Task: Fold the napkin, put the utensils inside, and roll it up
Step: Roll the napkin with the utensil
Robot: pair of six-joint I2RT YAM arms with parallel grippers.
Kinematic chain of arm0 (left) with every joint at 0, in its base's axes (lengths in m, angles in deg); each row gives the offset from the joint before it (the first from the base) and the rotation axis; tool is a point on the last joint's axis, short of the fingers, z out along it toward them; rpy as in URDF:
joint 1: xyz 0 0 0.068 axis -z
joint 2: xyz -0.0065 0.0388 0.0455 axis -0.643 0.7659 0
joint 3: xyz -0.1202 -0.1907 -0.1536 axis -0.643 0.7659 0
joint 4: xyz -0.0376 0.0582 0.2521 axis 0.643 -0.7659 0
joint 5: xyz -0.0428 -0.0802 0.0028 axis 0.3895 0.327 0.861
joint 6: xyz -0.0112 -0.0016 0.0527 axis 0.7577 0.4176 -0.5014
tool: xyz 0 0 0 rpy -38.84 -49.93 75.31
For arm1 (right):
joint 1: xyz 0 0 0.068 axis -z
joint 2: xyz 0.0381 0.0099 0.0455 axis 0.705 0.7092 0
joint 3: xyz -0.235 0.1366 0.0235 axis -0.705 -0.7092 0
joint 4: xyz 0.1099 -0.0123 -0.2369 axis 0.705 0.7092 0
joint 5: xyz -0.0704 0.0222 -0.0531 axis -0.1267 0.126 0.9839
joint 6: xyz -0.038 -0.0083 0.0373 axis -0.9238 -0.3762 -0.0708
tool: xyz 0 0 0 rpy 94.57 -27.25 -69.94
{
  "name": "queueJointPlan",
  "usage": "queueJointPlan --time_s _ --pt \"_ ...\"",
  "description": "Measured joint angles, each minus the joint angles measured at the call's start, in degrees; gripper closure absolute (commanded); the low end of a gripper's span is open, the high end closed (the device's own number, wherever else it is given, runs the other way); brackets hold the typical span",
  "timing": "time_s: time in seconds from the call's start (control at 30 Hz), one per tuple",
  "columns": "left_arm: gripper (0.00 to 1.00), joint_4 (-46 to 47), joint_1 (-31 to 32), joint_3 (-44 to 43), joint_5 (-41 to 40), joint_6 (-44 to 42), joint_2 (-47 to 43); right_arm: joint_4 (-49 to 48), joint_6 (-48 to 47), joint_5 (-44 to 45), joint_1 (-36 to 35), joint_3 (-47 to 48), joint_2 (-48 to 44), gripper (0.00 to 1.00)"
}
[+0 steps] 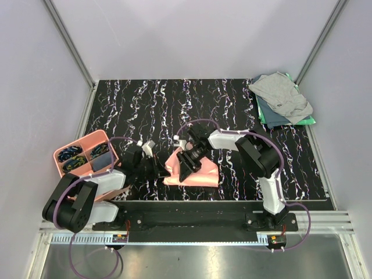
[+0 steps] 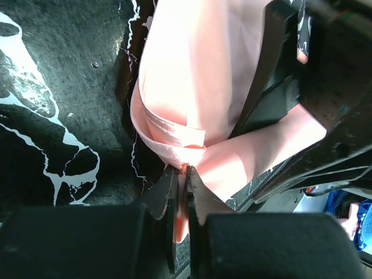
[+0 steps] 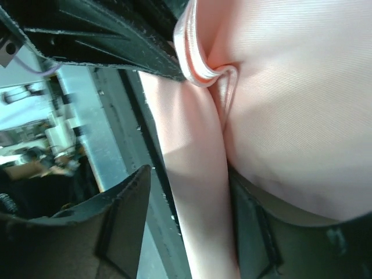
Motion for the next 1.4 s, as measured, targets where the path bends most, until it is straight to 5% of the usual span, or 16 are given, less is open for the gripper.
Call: queueJointPlan --time_s 0.33,0.6,0.87,1.17,1.4 --pt "1.0 -1.1 0.0 -0.2 -0.1 0.0 0.0 -1.3 -0.9 17.9 -0.4 -3.2 -15.4 0.27" --pt "1.0 -6.7 0.0 -3.6 -0.5 0.2 2.2 -11.2 -4.7 43.5 -17.0 -16.9 -33.1 0.25" --pt "1.0 -12.0 -0.2 -7.9 0.3 -0.4 5.6 -15.7 -10.0 60.1 -26.0 -19.8 -30.3 0.25" --pt "1.0 -14.2 -0.5 -9.7 1.2 -1.3 7.3 -18.0 -13.9 64.0 -26.4 -20.1 -25.3 0.31" --pt "1.0 -15.0 -0.5 -11.3 2.1 -1.9 9.1 -18.8 -14.2 63.5 -26.3 -20.1 -22.5 0.52"
